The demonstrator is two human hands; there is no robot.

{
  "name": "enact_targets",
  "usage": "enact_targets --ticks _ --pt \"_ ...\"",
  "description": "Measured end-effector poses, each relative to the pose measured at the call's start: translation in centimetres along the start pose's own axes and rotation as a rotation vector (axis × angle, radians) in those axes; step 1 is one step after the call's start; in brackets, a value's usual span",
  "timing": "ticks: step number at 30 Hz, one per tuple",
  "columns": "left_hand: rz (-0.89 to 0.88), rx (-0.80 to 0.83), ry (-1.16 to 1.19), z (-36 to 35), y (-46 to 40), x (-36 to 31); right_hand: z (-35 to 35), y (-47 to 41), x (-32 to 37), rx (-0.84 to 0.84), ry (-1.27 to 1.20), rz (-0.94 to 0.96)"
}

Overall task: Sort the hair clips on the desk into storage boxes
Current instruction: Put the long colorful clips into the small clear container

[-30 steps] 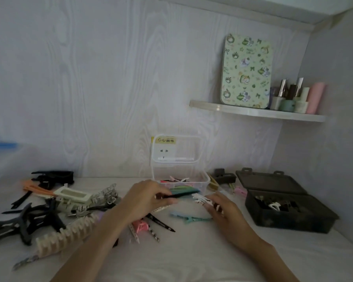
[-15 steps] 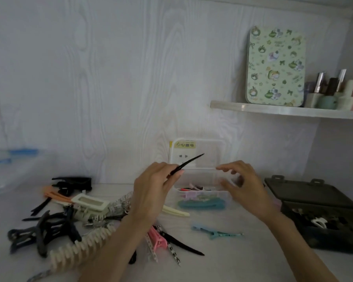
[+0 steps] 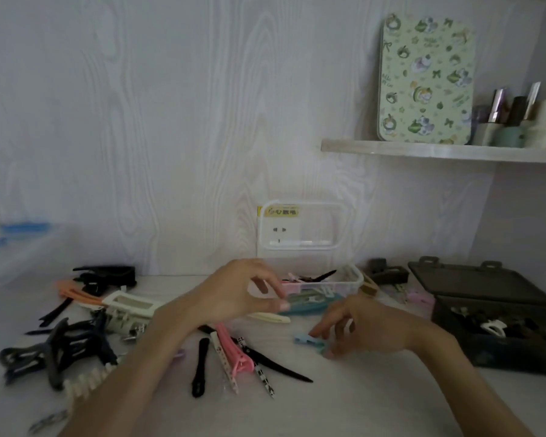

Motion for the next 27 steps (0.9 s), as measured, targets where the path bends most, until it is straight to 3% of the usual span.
enact_targets --ticks 4,7,9,12,15,17,19,21,22,25,27 --pt "0.004 0.169 -0.021 0.4 1.6 -0.6 0.1 -0.7 1.3 -0.198 0.010 0.060" --pt "0.095 0.535 -0.117 -2.2 3.2 0.2 -0.4 -0.9 1.8 -0.259 0.020 0.096" --pt "0.105 0.634 -0.185 -3.9 3.7 1.1 -0.6 -1.1 1.8 -0.271 -0.002 0.103" --pt "0.091 0.468 -0.104 -4.0 2.6 0.8 -0.3 -1.2 2.0 -0.271 -0.105 0.126" --pt "0.097 0.425 -0.041 -4.0 2.5 1.0 0.8 -0.4 2.6 -0.273 -0.350 0.141" --pt "0.068 0.411 -0.027 -4.0 2.5 1.0 3.1 0.6 2.7 -0.424 -0.498 0.167" --pt "0.061 0.351 -0.023 -3.4 2.2 1.4 5.8 1.3 2.0 -0.710 -0.541 0.179" --pt "0.068 0.279 0.023 -2.7 1.9 1.6 7.2 1.3 1.4 -0.937 -0.344 0.126" --pt "0.056 0.254 0.065 -2.3 1.8 1.4 7.2 0.8 1.3 -0.964 -0.201 0.097" --pt "0.008 0.162 0.217 -0.7 1.5 0.8 5.7 -1.2 0.0 -0.882 0.124 0.070" --pt "0.028 -0.013 0.225 0.5 1.0 1.5 5.7 -0.9 -0.5 -0.904 0.117 0.065"
Point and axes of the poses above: each hand's wrist, its own y-axis away from the middle knuckle, its own z-axis out of the back of the hand, x = y × z, the point moved 8 cm from there along -y, towards the middle knuckle, and after that the axes turned 3 degrees about -z, right-handed, at the moved point
